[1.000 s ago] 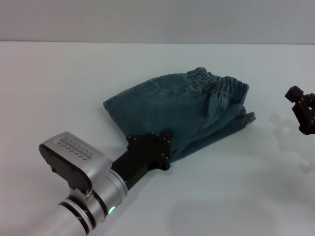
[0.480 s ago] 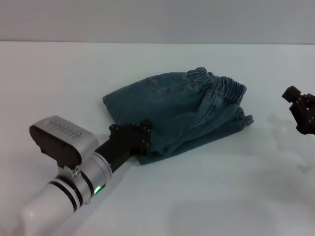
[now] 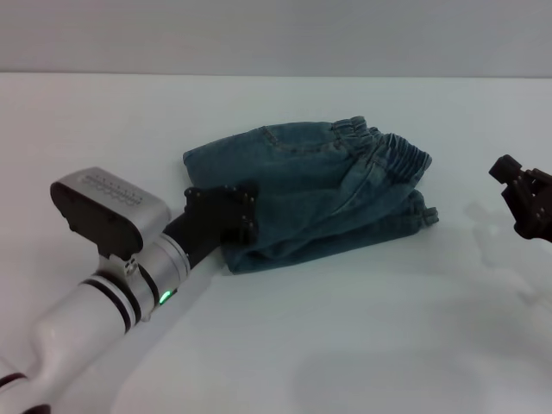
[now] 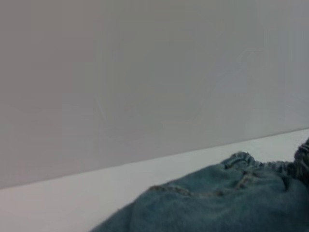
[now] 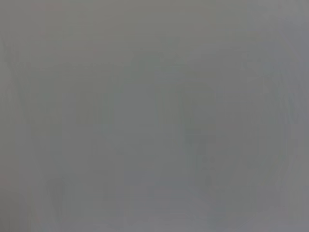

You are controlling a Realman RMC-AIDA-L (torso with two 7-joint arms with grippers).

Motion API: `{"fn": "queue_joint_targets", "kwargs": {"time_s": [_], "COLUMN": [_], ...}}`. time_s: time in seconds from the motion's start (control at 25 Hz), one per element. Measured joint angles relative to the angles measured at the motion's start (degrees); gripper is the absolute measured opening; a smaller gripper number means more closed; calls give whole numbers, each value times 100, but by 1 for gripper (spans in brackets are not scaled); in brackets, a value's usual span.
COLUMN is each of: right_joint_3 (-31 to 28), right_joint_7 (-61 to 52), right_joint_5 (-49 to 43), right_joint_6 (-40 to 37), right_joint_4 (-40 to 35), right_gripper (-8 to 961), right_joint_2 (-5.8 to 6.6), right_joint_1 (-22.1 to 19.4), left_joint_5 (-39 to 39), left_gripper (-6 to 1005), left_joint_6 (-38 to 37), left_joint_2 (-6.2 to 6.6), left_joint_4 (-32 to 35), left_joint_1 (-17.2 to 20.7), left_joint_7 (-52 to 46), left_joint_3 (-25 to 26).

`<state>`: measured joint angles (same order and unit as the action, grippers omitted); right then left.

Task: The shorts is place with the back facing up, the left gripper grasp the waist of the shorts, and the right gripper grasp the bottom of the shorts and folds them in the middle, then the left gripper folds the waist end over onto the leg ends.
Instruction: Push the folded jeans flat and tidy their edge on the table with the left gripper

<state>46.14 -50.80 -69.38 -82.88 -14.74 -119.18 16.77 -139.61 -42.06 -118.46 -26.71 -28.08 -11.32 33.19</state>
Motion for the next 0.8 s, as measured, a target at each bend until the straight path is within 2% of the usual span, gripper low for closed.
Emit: {"fn": "queue_joint_targets", "kwargs": {"time_s": [0.24, 0.36, 0.4, 0.52, 0.8], "right_joint_3": [0, -1, -1, 8, 61], "right_joint_7": [-15, -17, -17, -18, -17], "right_joint_5": [5, 5, 5, 5, 4], "right_joint_6": [-116, -125, -125, -124, -78], "right_joint_4": [62, 71, 84, 118, 123], "right_gripper": [104, 105, 105, 106, 108], "right_joint_2": [0, 0, 0, 3, 16], "right_joint_1": [8, 6, 7, 19, 79], "left_joint_5": [-4, -12, -15, -192, -337], "left_gripper": [40, 42, 43, 46, 52], "left_joint_6": [-92, -320, -624, -733, -632], "left_joint_2": [5, 19, 28, 42, 44], "left_joint_4": [141, 78, -16, -325, -666], "left_joint_1": [-192, -122, 56, 418, 804], "left_joint_7": [25, 72, 77, 49, -254], "left_joint_3": [60, 27, -1, -45, -292]}}
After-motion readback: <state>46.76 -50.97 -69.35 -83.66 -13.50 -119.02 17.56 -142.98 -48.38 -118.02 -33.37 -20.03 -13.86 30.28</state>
